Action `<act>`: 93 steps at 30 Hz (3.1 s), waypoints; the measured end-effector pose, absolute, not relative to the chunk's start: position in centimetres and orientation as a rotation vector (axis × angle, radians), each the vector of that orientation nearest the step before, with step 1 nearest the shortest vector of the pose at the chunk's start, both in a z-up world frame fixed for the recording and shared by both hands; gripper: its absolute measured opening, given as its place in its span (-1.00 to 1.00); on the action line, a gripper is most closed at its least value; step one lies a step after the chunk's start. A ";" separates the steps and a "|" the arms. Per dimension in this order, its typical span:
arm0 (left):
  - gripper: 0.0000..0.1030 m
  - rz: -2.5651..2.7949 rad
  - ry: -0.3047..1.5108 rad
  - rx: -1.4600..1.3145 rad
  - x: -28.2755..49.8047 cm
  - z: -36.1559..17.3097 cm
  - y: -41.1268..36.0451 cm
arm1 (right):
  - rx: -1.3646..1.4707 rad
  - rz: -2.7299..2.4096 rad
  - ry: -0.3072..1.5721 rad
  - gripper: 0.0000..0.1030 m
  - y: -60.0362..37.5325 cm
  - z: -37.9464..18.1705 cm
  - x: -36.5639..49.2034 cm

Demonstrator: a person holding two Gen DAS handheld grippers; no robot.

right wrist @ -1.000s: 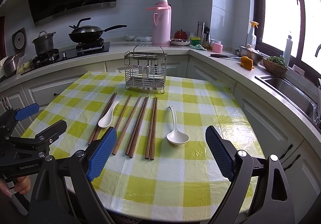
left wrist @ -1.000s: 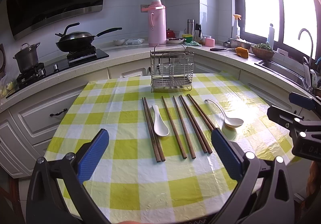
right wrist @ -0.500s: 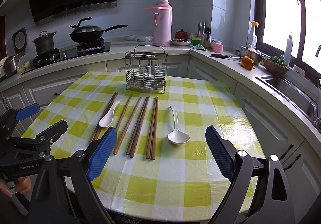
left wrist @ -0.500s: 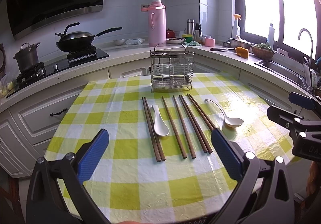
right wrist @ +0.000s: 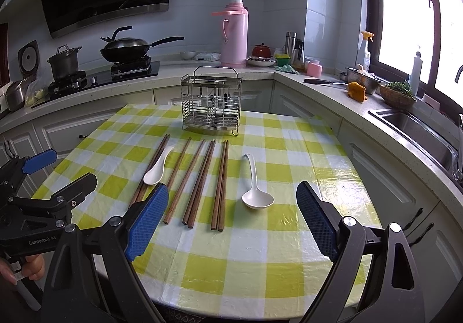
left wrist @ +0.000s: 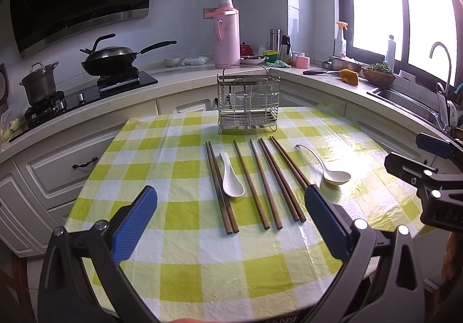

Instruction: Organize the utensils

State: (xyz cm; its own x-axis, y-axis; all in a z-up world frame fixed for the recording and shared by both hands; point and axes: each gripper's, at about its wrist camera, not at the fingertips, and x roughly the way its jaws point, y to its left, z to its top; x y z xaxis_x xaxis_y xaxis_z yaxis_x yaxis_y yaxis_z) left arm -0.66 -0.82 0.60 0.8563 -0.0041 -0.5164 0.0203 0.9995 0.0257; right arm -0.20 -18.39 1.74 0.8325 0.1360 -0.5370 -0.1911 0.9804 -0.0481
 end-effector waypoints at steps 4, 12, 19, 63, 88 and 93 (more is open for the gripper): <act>0.92 -0.014 0.542 0.031 -0.7 0.6 -0.8 | -0.100 0.175 0.562 0.64 -18.4 1.9 -0.1; 0.92 -0.013 0.543 0.031 -0.7 0.7 -0.8 | -0.098 0.176 0.564 0.65 -18.3 1.9 -0.2; 0.92 -0.014 0.542 0.031 -0.8 0.8 -0.8 | -0.095 0.174 0.567 0.65 -18.3 1.7 -0.2; 0.91 0.000 0.986 0.031 20.1 -10.0 1.9 | -0.049 0.166 0.945 0.62 -22.5 -8.3 21.4; 0.06 -0.041 1.024 -0.006 25.6 -10.4 0.7 | -0.096 0.251 1.094 -0.41 -20.2 -11.8 26.7; -0.19 -0.055 1.023 0.003 25.3 -10.7 0.5 | -0.093 0.259 1.095 -0.53 -20.3 -11.8 27.0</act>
State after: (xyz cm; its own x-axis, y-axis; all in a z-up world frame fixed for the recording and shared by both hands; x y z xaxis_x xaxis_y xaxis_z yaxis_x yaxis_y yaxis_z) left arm 25.34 0.50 -10.72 0.5198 -0.0448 -0.8531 0.0477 0.9986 -0.0233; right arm 27.01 -20.30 -11.79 0.4310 0.1611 -0.8878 -0.2531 0.9660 0.0524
